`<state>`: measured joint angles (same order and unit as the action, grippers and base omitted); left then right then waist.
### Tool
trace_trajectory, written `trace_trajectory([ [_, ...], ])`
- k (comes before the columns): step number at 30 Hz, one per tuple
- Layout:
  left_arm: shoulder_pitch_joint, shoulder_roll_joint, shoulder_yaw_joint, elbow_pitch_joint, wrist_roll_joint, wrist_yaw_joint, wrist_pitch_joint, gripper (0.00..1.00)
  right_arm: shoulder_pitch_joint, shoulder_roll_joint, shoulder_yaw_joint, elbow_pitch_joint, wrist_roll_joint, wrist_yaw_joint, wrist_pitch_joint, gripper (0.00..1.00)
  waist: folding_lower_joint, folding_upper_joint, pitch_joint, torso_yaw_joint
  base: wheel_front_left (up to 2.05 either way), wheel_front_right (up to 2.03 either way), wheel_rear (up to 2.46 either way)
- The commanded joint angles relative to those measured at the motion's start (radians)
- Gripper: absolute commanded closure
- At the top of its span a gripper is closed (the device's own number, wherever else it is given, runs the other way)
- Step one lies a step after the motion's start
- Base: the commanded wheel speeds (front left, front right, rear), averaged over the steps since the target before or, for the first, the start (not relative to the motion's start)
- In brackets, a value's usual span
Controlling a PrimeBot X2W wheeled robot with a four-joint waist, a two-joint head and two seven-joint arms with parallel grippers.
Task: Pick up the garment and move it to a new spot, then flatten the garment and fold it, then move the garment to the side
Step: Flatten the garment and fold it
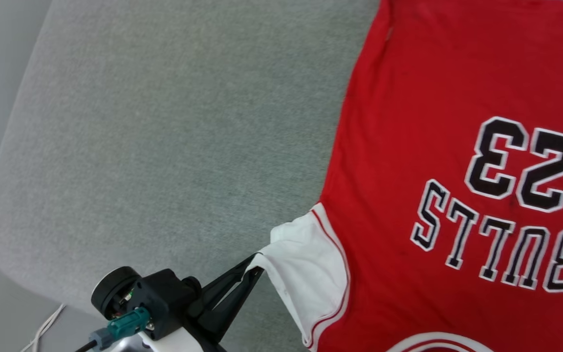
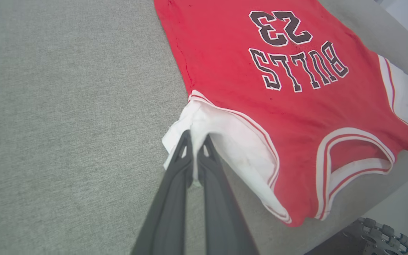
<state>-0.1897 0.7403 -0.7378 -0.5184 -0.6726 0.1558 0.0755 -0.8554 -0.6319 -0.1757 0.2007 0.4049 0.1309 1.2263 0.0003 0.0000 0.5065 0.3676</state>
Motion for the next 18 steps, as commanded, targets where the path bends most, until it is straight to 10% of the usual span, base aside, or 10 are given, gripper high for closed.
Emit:
trace_trajectory([
  [1,-0.014,-0.01,-0.003,-0.003,0.005,-0.006,-0.006,1.0,-0.023,0.001,-0.009,0.015,-0.021,0.0,0.012,0.0,-0.0003,0.0,0.068,0.073,0.0,0.0,0.0],
  [17,-0.053,-0.075,-0.017,0.05,-0.001,-0.049,-0.067,1.0,-0.025,0.007,-0.057,0.072,-0.138,0.0,0.122,0.0,-0.0003,0.0,0.166,0.165,0.0,0.0,0.0],
  [18,-0.057,-0.076,-0.017,0.054,0.0,-0.05,-0.07,1.0,-0.004,0.004,-0.05,0.072,-0.135,0.0,0.13,0.56,-0.0003,0.0,0.167,0.166,0.0,0.0,0.0],
])
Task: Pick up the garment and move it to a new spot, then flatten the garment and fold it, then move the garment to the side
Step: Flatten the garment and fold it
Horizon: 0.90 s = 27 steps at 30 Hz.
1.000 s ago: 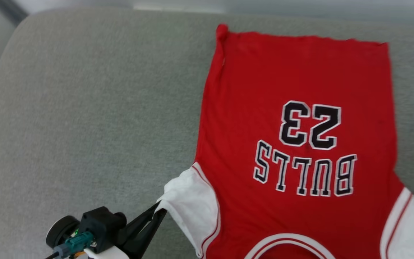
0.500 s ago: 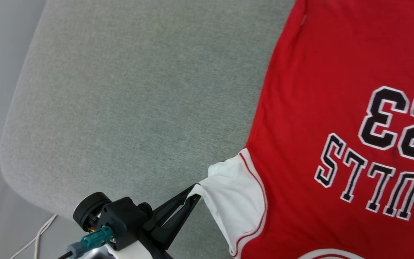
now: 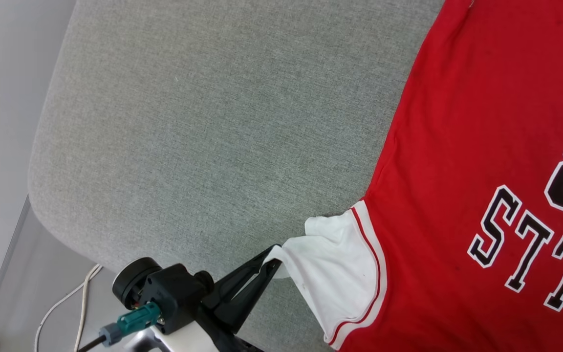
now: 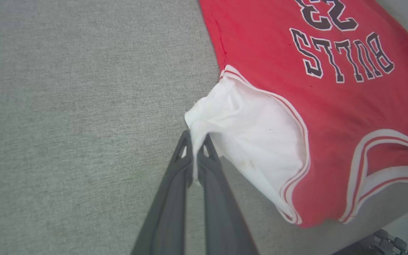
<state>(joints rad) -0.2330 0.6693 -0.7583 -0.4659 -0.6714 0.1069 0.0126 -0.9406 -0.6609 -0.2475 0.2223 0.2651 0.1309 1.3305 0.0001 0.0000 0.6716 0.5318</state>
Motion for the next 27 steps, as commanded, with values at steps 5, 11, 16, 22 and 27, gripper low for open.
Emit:
trace_trajectory([
  [5,-0.021,-0.008,0.01,0.021,-0.007,-0.005,-0.013,1.0,0.127,0.004,0.024,0.038,0.016,0.0,0.03,1.0,-0.0001,0.0,-0.012,-0.003,0.0,0.0,0.0],
  [11,-0.018,-0.007,0.021,0.038,-0.014,0.009,-0.021,1.0,0.168,0.016,0.016,0.021,0.031,0.0,0.015,1.0,-0.0001,0.0,-0.066,-0.042,0.0,0.0,0.0],
  [16,0.003,0.006,0.029,0.05,-0.021,0.023,-0.017,1.0,0.232,0.038,0.021,0.015,0.053,0.0,-0.009,1.0,-0.0001,0.0,-0.135,-0.101,0.0,0.0,0.0],
  [22,0.029,0.032,0.035,0.069,-0.025,0.047,-0.003,1.0,0.351,0.052,0.054,-0.039,0.1,0.0,-0.057,1.0,-0.0001,0.0,-0.229,-0.187,0.0,0.0,0.0],
  [27,0.071,0.048,0.047,0.089,-0.044,0.078,-0.008,1.0,0.487,0.038,0.129,-0.112,0.172,0.0,-0.115,1.0,-0.0001,0.0,-0.308,-0.267,0.0,0.0,0.0],
])
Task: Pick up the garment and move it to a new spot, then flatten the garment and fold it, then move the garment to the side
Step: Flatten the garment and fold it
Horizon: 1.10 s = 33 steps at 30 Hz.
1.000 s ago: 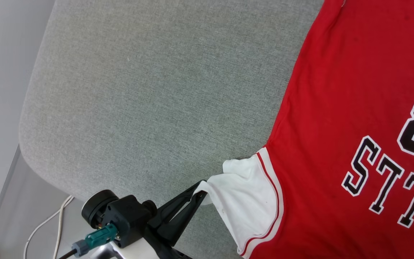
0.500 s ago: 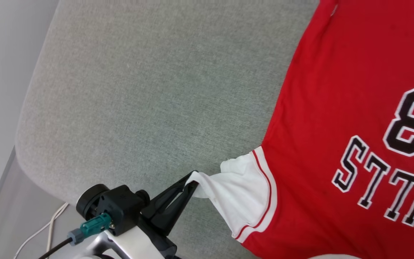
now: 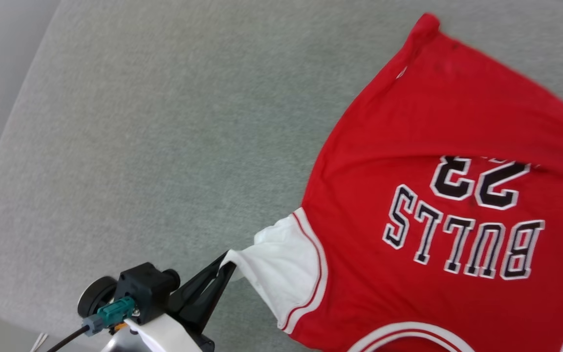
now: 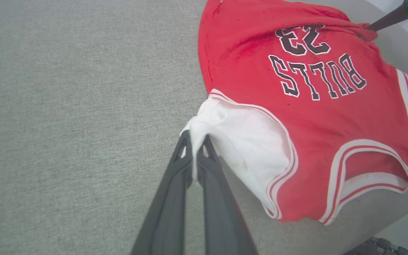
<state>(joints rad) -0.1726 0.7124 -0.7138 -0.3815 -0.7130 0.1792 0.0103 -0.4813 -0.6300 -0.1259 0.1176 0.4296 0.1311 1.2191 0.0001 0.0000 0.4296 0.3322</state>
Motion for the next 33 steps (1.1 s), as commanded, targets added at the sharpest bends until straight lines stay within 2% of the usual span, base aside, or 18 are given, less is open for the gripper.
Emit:
trace_trajectory([
  [1,0.021,0.009,0.004,0.01,-0.006,0.008,-0.007,1.0,0.056,0.005,0.012,-0.022,0.022,-0.001,-0.011,1.0,-0.0001,0.0,-0.078,-0.081,0.0,0.0,0.0],
  [4,0.038,0.016,0.001,0.032,-0.014,0.011,-0.011,1.0,0.143,0.006,0.009,-0.065,0.055,-0.001,-0.035,1.0,-0.0001,0.0,-0.117,-0.12,0.0,0.0,0.0],
  [15,0.113,0.022,0.014,0.106,-0.056,0.032,-0.041,1.0,0.463,0.072,-0.046,-0.204,0.106,-0.001,-0.076,1.0,-0.0001,0.0,-0.224,-0.239,0.0,0.0,0.0],
  [19,0.133,0.024,0.022,0.11,-0.07,0.04,-0.051,1.0,0.555,0.121,-0.086,-0.215,0.103,-0.001,-0.106,1.0,-0.0001,0.0,-0.248,-0.261,0.0,0.0,0.0],
  [24,0.146,0.013,0.022,0.114,-0.083,0.047,-0.058,1.0,0.635,0.16,-0.083,-0.188,0.099,-0.001,-0.139,1.0,-0.0001,0.0,-0.273,-0.265,0.0,0.0,0.0],
  [25,0.144,0.012,0.022,0.115,-0.083,0.048,-0.059,1.0,0.643,0.164,-0.082,-0.181,0.092,-0.001,-0.15,0.39,-0.0001,0.0,-0.277,-0.264,0.0,0.0,0.0],
  [26,0.142,0.012,0.021,0.116,-0.083,0.047,-0.058,1.0,0.644,0.166,-0.082,-0.173,0.077,-0.001,-0.163,0.0,-0.0001,0.0,-0.281,-0.263,0.0,0.0,0.0],
  [33,0.125,0.016,0.012,0.105,-0.074,0.041,-0.044,1.0,0.563,0.152,-0.044,-0.206,0.138,-0.001,-0.174,0.0,-0.0001,0.0,-0.3,-0.231,0.0,0.0,0.0],
])
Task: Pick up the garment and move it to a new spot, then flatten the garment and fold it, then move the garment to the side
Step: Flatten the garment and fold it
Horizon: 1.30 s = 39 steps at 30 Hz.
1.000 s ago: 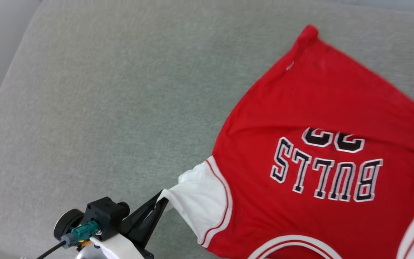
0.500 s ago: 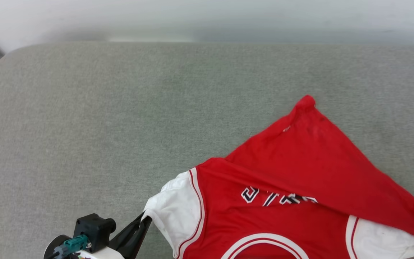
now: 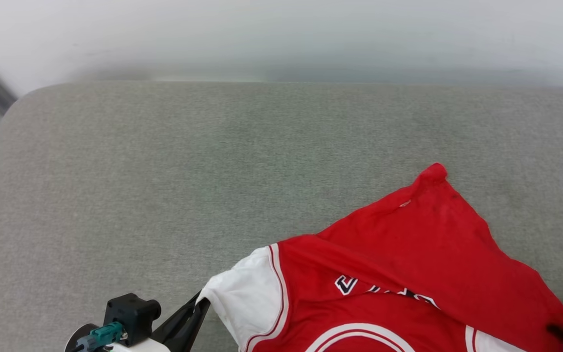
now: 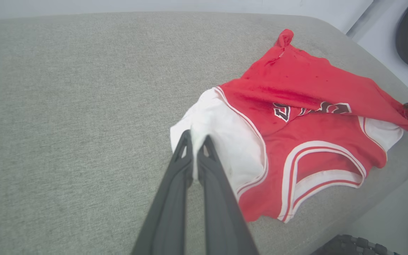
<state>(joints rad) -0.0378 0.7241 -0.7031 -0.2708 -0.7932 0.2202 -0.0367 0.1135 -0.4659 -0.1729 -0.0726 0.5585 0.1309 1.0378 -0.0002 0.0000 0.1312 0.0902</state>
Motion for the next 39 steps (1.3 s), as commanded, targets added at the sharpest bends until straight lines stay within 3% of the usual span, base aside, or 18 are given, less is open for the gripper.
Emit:
trace_trajectory([
  [1,-0.01,0.005,0.001,-0.01,0.007,0.001,0.001,1.0,-0.048,-0.022,0.009,-0.03,0.015,0.0,0.016,0.0,0.0002,0.0,0.001,0.018,0.0,0.0,0.0],
  [4,-0.018,0.002,0.0,-0.028,0.013,0.006,0.0,1.0,-0.12,-0.057,0.038,-0.074,0.011,0.0,0.027,0.0,0.0002,0.0,0.018,0.04,0.0,0.0,0.0],
  [10,-0.061,-0.013,-0.014,-0.067,0.038,-0.006,0.014,1.0,-0.311,-0.056,0.108,-0.083,-0.008,0.0,0.058,0.0,0.0002,0.0,0.091,0.102,0.0,0.0,0.0],
  [19,-0.163,-0.076,-0.049,-0.064,0.07,-0.054,0.019,1.0,-0.581,-0.075,0.222,0.11,-0.095,0.0,0.098,0.0,0.0002,0.0,0.225,0.215,0.0,0.0,0.0],
  [26,-0.197,-0.117,-0.065,-0.03,0.074,-0.078,0.004,1.0,-0.656,-0.096,0.274,0.237,-0.137,0.0,0.083,0.0,0.0002,0.0,0.276,0.275,0.0,0.0,0.0],
  [34,-0.211,-0.142,-0.075,0.004,0.069,-0.098,-0.015,1.0,-0.621,-0.115,0.317,0.354,-0.133,-0.001,0.082,0.0,0.0002,0.0,0.304,0.309,0.0,0.0,0.0],
  [35,-0.211,-0.143,-0.076,0.007,0.068,-0.098,-0.018,1.0,-0.612,-0.115,0.322,0.363,-0.13,-0.001,0.088,0.06,0.0002,0.0,0.305,0.31,0.0,0.0,0.0],
  [36,-0.213,-0.145,-0.076,0.01,0.068,-0.1,-0.019,1.0,-0.603,-0.117,0.33,0.367,-0.129,-0.001,0.091,0.59,0.0002,0.0,0.307,0.311,0.0,0.0,0.0],
  [37,-0.214,-0.145,-0.076,0.013,0.067,-0.101,-0.021,1.0,-0.596,-0.12,0.338,0.369,-0.128,-0.001,0.09,1.0,0.0002,0.0,0.307,0.312,0.0,0.0,0.0],
  [39,-0.215,-0.146,-0.076,0.019,0.066,-0.102,-0.023,1.0,-0.588,-0.126,0.35,0.373,-0.124,-0.001,0.081,1.0,0.0002,0.0,0.304,0.309,0.0,0.0,0.0],
])
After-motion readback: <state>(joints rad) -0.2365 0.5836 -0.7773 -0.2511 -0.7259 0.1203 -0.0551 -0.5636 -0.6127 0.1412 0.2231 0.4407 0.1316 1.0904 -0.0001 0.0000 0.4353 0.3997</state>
